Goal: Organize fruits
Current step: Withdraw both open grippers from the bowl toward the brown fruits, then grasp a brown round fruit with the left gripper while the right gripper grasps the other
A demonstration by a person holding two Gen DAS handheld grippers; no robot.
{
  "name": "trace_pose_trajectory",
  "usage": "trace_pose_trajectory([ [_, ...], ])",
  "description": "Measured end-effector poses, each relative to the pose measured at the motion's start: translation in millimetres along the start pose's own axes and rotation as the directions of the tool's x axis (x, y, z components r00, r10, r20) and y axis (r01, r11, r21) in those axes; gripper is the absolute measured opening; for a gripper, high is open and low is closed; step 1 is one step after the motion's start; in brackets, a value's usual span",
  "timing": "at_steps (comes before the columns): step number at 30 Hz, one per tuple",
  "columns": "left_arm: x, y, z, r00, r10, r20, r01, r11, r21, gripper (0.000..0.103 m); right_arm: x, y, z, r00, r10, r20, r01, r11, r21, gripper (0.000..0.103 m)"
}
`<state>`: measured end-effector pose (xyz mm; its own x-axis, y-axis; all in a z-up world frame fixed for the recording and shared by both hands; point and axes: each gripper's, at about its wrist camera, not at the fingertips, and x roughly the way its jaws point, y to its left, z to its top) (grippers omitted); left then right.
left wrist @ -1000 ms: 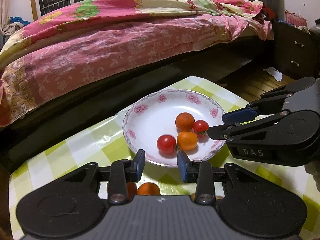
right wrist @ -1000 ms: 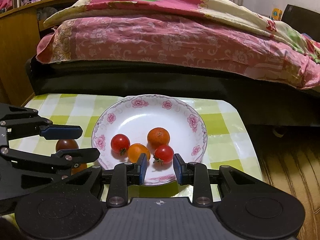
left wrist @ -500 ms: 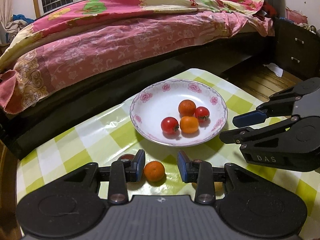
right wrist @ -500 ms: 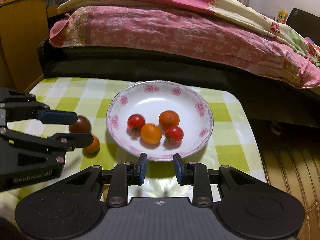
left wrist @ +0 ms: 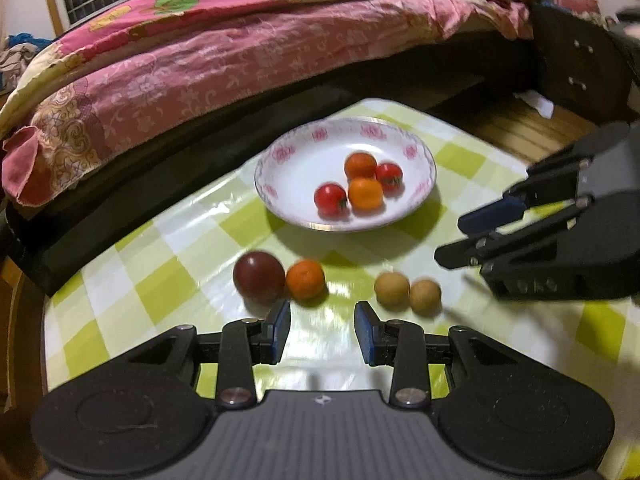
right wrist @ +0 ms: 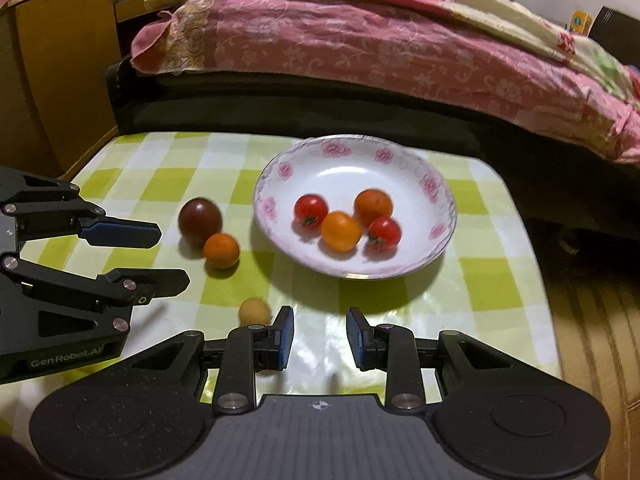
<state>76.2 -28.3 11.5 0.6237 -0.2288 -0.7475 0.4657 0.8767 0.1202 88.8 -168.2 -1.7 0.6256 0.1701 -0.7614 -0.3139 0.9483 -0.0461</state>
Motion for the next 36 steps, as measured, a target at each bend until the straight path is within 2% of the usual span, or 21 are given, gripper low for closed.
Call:
trace_pose_trajectory([
  [5,0.7,5.5,-8.2,0.999,-0.018,-0.03,0.018,1.0,-0.01,0.043,0.3,6.1,-5.9,0.999,0.035,-0.026,-0.035,0.999,0.004,0.026],
  [21,13.8,1.1,-10.8,0.995,-0.092,-0.043,0.092,0.996,-0.024,0.043,25.6,9.0,-11.8,0.986,0.144,-0.08,-0.144,0.99,0.01,0.027],
  [30,24.1,-5.2,-4.4,0.989,-0.139,-0.041,0.139,0.99,-0.008,0.043,33.3,4.0,-10.2,0.982,0.157,-0.102,-0.156,0.988,0.017,0.022],
  [36,39.6,-14.1,2.6,0.984,-0.169,-0.05,0.169,0.986,-0.002,0.043,28.3,-13.9,-8.3,0.989,0.11,-0.1,-0.106,0.993,0.046,0.022],
])
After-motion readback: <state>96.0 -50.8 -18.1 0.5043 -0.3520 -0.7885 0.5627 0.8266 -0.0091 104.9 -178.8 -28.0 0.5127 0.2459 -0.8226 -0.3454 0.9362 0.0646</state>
